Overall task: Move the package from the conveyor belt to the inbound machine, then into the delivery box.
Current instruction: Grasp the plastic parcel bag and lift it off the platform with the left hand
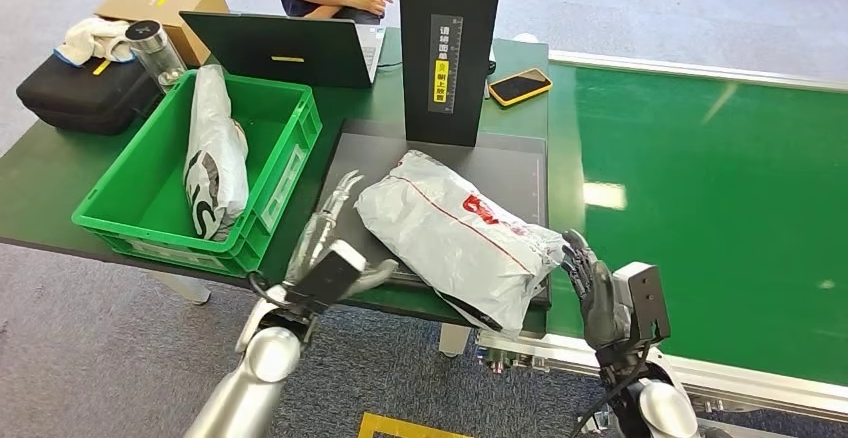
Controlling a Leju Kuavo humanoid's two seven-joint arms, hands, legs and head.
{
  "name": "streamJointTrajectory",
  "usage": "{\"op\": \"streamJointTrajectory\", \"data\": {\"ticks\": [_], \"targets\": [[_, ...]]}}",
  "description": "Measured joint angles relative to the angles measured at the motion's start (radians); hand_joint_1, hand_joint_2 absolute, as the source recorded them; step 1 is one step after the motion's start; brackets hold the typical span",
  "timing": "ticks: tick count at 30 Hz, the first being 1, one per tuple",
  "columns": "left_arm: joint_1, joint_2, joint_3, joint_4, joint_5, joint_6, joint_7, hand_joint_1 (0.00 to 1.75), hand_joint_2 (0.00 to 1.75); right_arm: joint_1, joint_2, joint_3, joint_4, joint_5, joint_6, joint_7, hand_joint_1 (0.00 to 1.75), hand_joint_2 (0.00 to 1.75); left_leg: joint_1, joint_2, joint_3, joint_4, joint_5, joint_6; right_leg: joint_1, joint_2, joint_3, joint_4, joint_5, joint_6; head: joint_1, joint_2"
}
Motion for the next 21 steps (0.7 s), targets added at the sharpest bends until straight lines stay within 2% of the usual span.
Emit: {"op": "streamJointTrajectory", "data": {"ticks": [4,8,12,17,21], "targets": [[-0.044,-0.014,-0.135,0.017,-0.121,0.077,0.018,0.0,1.75,0.018,0.03,-0.047,-0.02,0.031,-0.002,-0.017,0.0,0.0,0.0,0.0,0.0,0.0,0.0,0.0,0.0,0.0,0.0,0.0,0.0,0.0,0.0,0.0],[-0.086,-0.034,-0.224,0.033,-0.08,0.056,-0.033,0.0,1.75,0.035,0.058,-0.097,-0.088,0.053,-0.055,-0.098,0.0,0.0,-0.001,0.0,0.001,0.0,0.0,0.0,0.0,0.0,0.0,0.0,0.001,0.0,0.0,0.0],[-0.12,-0.045,-0.308,0.049,-0.107,0.067,-0.04,0.0,1.75,0.067,0.084,-0.143,-0.179,0.036,-0.043,-0.132,0.0,1.75,-0.001,0.0,0.001,0.0,0.0,0.0,0.0,0.0,0.0,0.0,0.0,0.0,0.0,0.0],[-0.165,-0.065,-0.41,0.096,-0.167,0.107,-0.023,0.0,1.75,0.117,0.113,-0.171,-0.27,0.061,-0.016,-0.165,0.0,1.75,0.0,0.0,0.001,0.0,0.0,0.0,0.0,0.0,0.0,0.0,0.0,0.0,0.0,0.0],[-0.216,-0.085,-0.482,0.182,-0.229,0.074,0.062,0.0,1.75,0.151,0.136,-0.177,-0.343,0.116,-0.02,-0.213,0.0,1.75,-0.001,0.0,0.001,0.0,0.0,0.0,0.0,0.0,0.0,0.0,0.0,0.0,0.0,0.0]]}}
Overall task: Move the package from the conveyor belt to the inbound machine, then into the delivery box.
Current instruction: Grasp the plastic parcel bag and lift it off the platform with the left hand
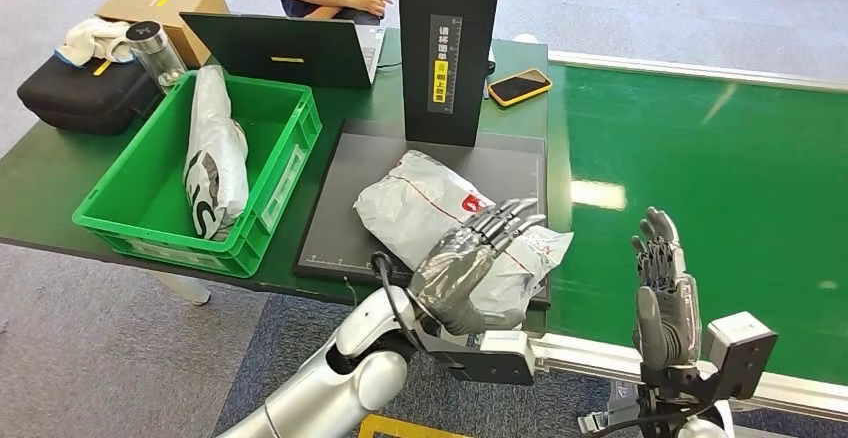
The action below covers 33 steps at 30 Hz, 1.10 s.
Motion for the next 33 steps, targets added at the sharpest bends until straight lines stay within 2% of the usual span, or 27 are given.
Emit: {"op": "streamJointTrajectory", "data": {"ticks": [3,5,14,16,19,22,26,28,33], "targets": [[-0.046,-0.023,-0.054,0.108,-0.034,-0.106,0.085,0.0,1.75,0.017,0.016,0.0,-0.059,0.028,-0.005,-0.017,0.0,1.75,0.0,0.001,0.001,0.0,0.0,0.0,0.0,0.0,0.0,0.0,0.0,0.0,0.0,0.0],[-0.066,-0.036,-0.08,0.173,-0.042,-0.149,0.113,0.0,1.75,0.025,0.024,0.0,-0.088,0.035,-0.008,-0.02,0.0,1.75,0.0,0.001,0.001,0.0,0.0,0.0,0.0,0.001,0.0,0.0,0.0,0.0,0.0,0.0],[-0.114,-0.065,-0.129,0.311,-0.048,-0.183,0.145,0.0,1.75,0.039,0.04,-0.001,-0.134,0.047,-0.016,-0.022,0.0,1.75,0.0,0.001,0.001,0.0,0.0,0.0,0.0,0.001,0.0,0.0,0.0,0.0,0.0,0.0],[-0.124,-0.071,-0.133,0.335,-0.059,-0.214,0.211,0.0,1.75,0.041,0.044,-0.002,-0.136,0.052,-0.019,-0.025,0.0,1.75,0.0,0.001,0.001,0.0,0.0,0.0,0.0,0.001,0.0,0.0,0.0,0.0,0.0,0.0],[-0.133,-0.08,-0.138,0.378,-0.083,-0.24,0.364,0.0,1.75,0.043,0.054,-0.002,-0.137,0.071,-0.023,-0.03,0.0,1.75,0.0,0.001,0.001,0.0,0.0,0.0,0.0,0.001,0.0,0.0,0.0,0.0,0.0,0.0],[-0.141,-0.085,-0.139,0.406,-0.094,-0.219,0.505,0.0,1.75,0.043,0.063,-0.002,-0.137,0.091,-0.034,-0.032,0.0,1.75,0.0,0.001,0.001,0.0,0.0,0.0,0.0,0.001,0.001,0.0,0.0,0.0,0.0,0.0],[-0.153,-0.088,-0.112,0.428,-0.097,-0.101,0.66,0.0,1.75,0.046,0.071,0.0,-0.144,0.1,-0.038,-0.029,0.0,1.75,0.0,0.001,0.001,0.0,0.0,0.0,0.0,0.001,0.001,0.0,0.0,0.0,0.0,0.0],[-0.156,-0.087,-0.09,0.434,-0.107,-0.056,0.699,0.0,1.75,0.048,0.073,0.002,-0.15,0.1,-0.037,-0.025,0.0,1.75,0.0,0.001,0.001,0.0,0.0,0.0,0.0,0.001,0.001,0.0,0.0,0.0,0.0,0.0],[-0.157,-0.086,-0.053,0.448,-0.159,-0.016,0.757,0.0,1.75,0.048,0.073,0.014,-0.152,0.099,-0.032,-0.019,0.0,1.75,0.0,0.001,0.001,0.0,0.0,0.0,0.0,0.001,0.001,0.0,0.0,0.0,0.0,0.0]]}}
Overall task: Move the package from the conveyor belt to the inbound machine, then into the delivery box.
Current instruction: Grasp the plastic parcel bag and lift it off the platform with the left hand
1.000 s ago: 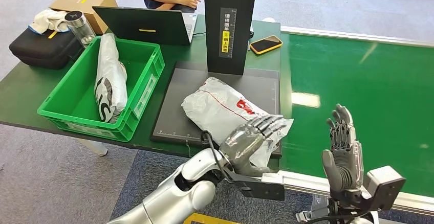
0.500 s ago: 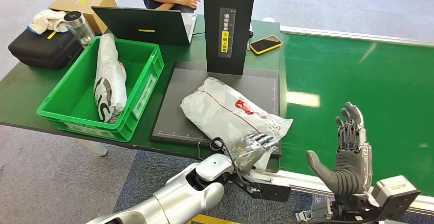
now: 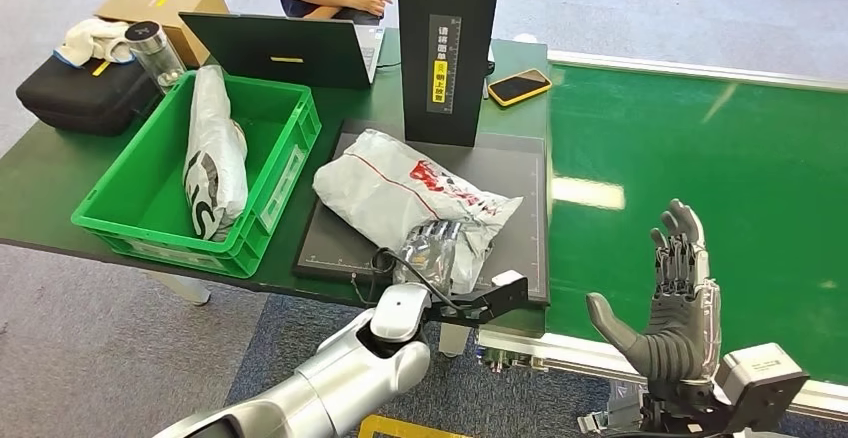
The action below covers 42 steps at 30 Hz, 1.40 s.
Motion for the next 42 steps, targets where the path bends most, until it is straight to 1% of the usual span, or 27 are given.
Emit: {"op": "streamJointTrajectory", "data": {"ticks": [7,8,11,12,18,24,34,36,37,39,42], "targets": [[0.003,0.001,0.019,0.018,-0.033,0.02,0.023,0.0,1.75,-0.001,0.0,0.013,-0.002,-0.007,0.014,0.009,0.0,1.75,0.0,0.0,0.0,0.0,0.0,0.0,0.0,0.0,0.0,0.0,0.0,0.0,0.0,0.0],[0.003,0.001,0.022,0.02,-0.034,0.02,0.023,0.11,1.75,-0.001,0.0,0.013,-0.002,-0.007,0.014,0.01,0.0,1.75,0.0,0.0,0.0,0.0,0.0,0.0,0.0,0.0,0.0,0.0,0.0,0.0,0.0,0.0],[0.004,0.001,0.026,0.024,-0.034,0.02,0.023,1.42,1.75,-0.001,0.0,0.015,-0.002,-0.01,0.014,0.011,0.0,1.75,0.0,0.0,0.0,0.0,0.0,0.0,0.0,0.0,0.0,0.0,0.0,0.0,0.0,0.0],[0.004,0.001,0.028,0.025,-0.034,0.02,0.02,1.75,1.75,-0.001,0.0,0.015,-0.002,-0.013,0.014,0.012,0.0,1.75,0.0,0.0,0.0,0.0,0.0,0.0,0.0,0.0,0.0,0.0,0.0,0.0,0.0,0.0],[0.005,0.001,0.053,0.028,-0.042,0.026,-0.025,1.75,1.75,-0.008,0.0,0.014,-0.002,-0.038,0.019,0.021,0.0,1.75,0.0,0.0,0.0,0.0,0.0,0.0,0.0,0.0,0.0,0.0,0.0,0.0,0.0,0.0],[0.007,0.001,0.072,0.029,-0.055,0.026,-0.045,1.75,1.75,-0.015,0.0,0.013,0.001,-0.042,0.035,0.019,0.0,1.75,0.0,0.0,0.0,0.0,0.0,0.0,0.0,0.0,0.0,0.0,0.0,0.0,0.0,0.0],[0.013,0.001,0.105,0.033,-0.065,0.034,-0.096,1.75,1.75,-0.027,0.0,0.004,0.009,-0.053,0.032,0.017,0.0,1.75,0.0,0.0,0.0,0.0,0.0,0.0,0.0,0.0,0.0,0.0,0.0,0.0,0.0,0.0],[0.016,0.001,0.118,0.033,-0.061,0.07,-0.118,1.75,1.75,-0.028,0.0,0.0,0.009,-0.057,0.029,0.017,0.0,1.75,0.0,0.0,0.0,0.0,0.0,0.0,0.0,0.0,0.0,0.0,0.0,0.0,0.0,0.0],[0.019,0.002,0.127,0.033,-0.056,0.105,-0.135,1.75,1.75,-0.028,-0.001,-0.001,0.009,-0.059,0.027,0.017,0.0,1.75,0.0,0.0,0.0,0.0,0.0,0.0,0.0,0.0,0.0,0.0,0.0,0.0,0.0,0.0],[0.023,0.002,0.15,0.032,-0.041,0.205,-0.178,1.75,1.75,-0.028,-0.002,-0.004,0.009,-0.068,0.022,0.02,0.0,1.75,0.0,0.0,0.0,0.0,0.0,0.0,0.0,0.0,0.0,0.0,0.0,0.0,0.0,0.0],[0.022,0.01,0.192,0.02,-0.023,0.386,-0.257,1.75,1.75,-0.029,-0.009,-0.008,0.008,-0.085,0.015,0.032,0.0,1.75,0.0,0.0,0.0,0.0,0.0,0.0,0.0,0.0,0.0,0.0,0.0,0.0,0.0,0.0]]}}
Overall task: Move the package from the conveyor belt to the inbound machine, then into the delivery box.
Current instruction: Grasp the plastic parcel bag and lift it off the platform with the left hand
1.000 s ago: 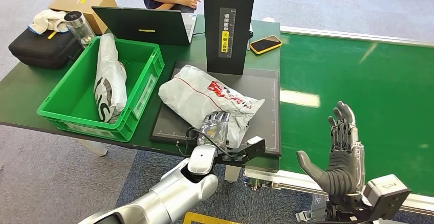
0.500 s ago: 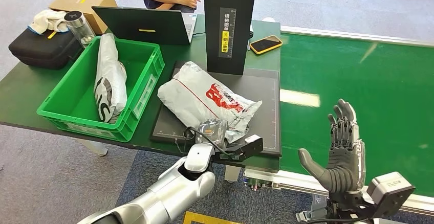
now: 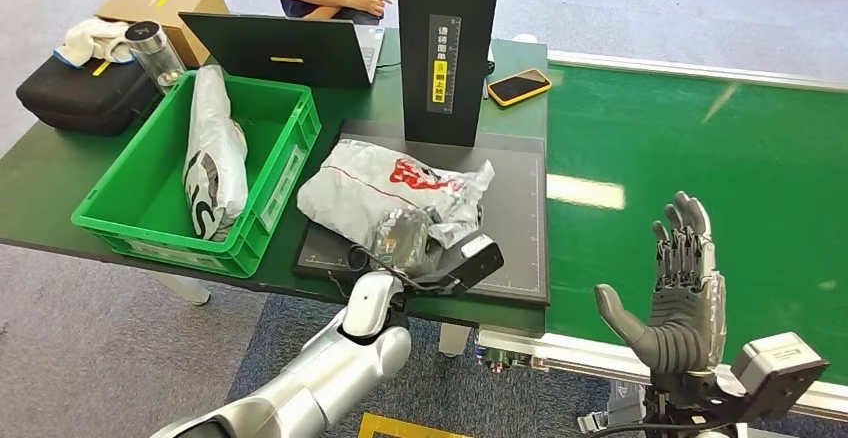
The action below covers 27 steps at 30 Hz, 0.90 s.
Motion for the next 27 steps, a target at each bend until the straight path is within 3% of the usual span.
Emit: {"op": "streamJointTrajectory", "data": {"ticks": [3,5,10,15,20,27], "targets": [[-0.009,0.023,0.051,-0.037,-0.005,0.143,-0.064,1.75,1.75,-0.005,-0.009,-0.001,0.0,-0.015,-0.001,0.009,0.0,1.75,0.0,0.0,0.0,0.0,0.0,0.0,0.0,0.0,0.0,0.0,0.0,0.0,0.0,0.0],[-0.014,0.045,0.099,-0.091,-0.044,0.177,-0.089,1.75,1.75,-0.01,-0.012,-0.001,0.0,-0.023,-0.003,0.012,0.0,1.75,0.0,0.0,0.0,0.0,0.001,0.0,0.0,0.0,0.0,0.0,0.0,0.0,0.0,0.0],[-0.057,0.081,0.28,-0.232,-0.19,0.184,-0.148,1.75,1.75,-0.027,-0.016,-0.001,0.009,-0.038,-0.022,0.014,0.0,1.75,0.001,0.0,0.0,0.0,0.001,-0.001,0.001,0.0,0.0,0.0,0.0,0.0,0.0,0.0],[-0.1,0.095,0.419,-0.319,-0.199,0.184,-0.189,1.75,1.75,-0.027,-0.018,-0.002,0.016,-0.045,-0.039,0.01,0.0,1.75,0.001,0.0,0.0,0.0,0.001,-0.001,0.0,0.0,0.0,0.0,0.0,0.0,0.0,0.0],[-0.12,0.097,0.522,-0.384,-0.198,0.184,-0.213,1.75,1.75,-0.007,-0.018,-0.01,0.004,-0.047,-0.043,0.006,0.0,1.75,0.001,0.0,-0.001,0.0,0.001,-0.001,0.0,0.0,-0.001,0.0,0.0,0.0,0.0,0.0],[-0.166,0.109,0.629,-0.491,-0.223,0.184,-0.18,1.75,1.75,0.041,-0.018,-0.024,-0.021,-0.049,-0.053,0.003,0.0,1.75,0.001,0.0,-0.001,0.0,0.001,-0.001,0.001,0.0,-0.001,0.0,0.0,0.0,0.0,0.0]]}}
